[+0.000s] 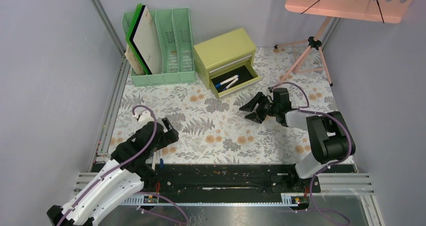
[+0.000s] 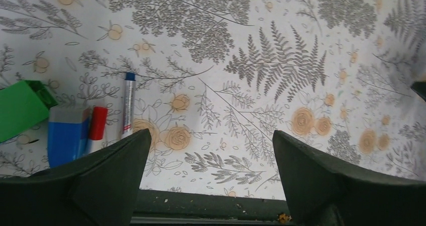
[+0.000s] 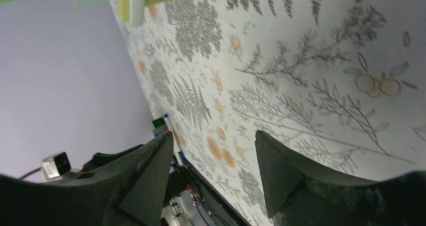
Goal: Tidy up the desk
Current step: Place the stationery in the drawer, then pick up the stationery from the corner of the board.
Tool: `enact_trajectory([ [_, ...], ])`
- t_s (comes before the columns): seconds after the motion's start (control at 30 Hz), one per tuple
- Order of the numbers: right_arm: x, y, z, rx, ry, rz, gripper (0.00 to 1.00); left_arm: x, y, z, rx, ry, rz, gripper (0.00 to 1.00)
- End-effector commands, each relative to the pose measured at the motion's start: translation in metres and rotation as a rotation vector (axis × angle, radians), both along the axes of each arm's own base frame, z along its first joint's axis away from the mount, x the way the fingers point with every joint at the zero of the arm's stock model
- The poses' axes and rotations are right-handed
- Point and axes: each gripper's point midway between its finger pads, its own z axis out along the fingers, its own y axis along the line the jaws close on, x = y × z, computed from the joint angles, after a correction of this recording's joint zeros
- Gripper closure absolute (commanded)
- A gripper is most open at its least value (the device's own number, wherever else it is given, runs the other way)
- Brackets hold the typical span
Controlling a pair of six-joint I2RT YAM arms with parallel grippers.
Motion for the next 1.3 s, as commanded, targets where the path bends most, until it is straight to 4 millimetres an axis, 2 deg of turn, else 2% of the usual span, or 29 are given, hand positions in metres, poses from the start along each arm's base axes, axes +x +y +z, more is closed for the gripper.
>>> enact_trajectory([
  [0.0, -0.022, -0.011, -0.001, -0.102, -0.044, 0.080, 0.32, 0.007, 0.014, 0.011, 0.050, 0.007, 0.098, 0.07],
  [0.2, -0.056, -0.039, -0.004, -0.300, -0.042, 0.125, 0.32, 0.005, 0.023, 0.001, 0.121, 0.068, 0.141, 0.06],
  [0.33, -0.073, -0.056, 0.001, -0.393, -0.065, 0.128, 0.32, 0.005, 0.025, -0.006, 0.149, 0.099, 0.156, 0.07],
  [0.43, -0.085, -0.066, 0.004, -0.441, -0.078, 0.122, 0.32, 0.005, 0.027, -0.014, 0.175, 0.128, 0.170, 0.11],
  [0.63, -0.106, -0.070, -0.001, -0.433, -0.069, 0.104, 0.31, 0.005, 0.026, -0.030, 0.217, 0.193, 0.179, 0.27],
  [0.9, -0.132, -0.076, -0.023, -0.438, -0.030, 0.095, 0.32, 0.003, 0.026, -0.051, 0.303, 0.296, 0.164, 0.35],
  [1.2, -0.143, -0.074, -0.023, -0.403, -0.013, 0.085, 0.32, 0.000, 0.029, -0.076, 0.381, 0.437, 0.150, 0.40],
  [1.27, -0.144, -0.074, -0.022, -0.401, -0.011, 0.084, 0.32, -0.001, 0.030, -0.082, 0.378, 0.473, 0.149, 0.48],
])
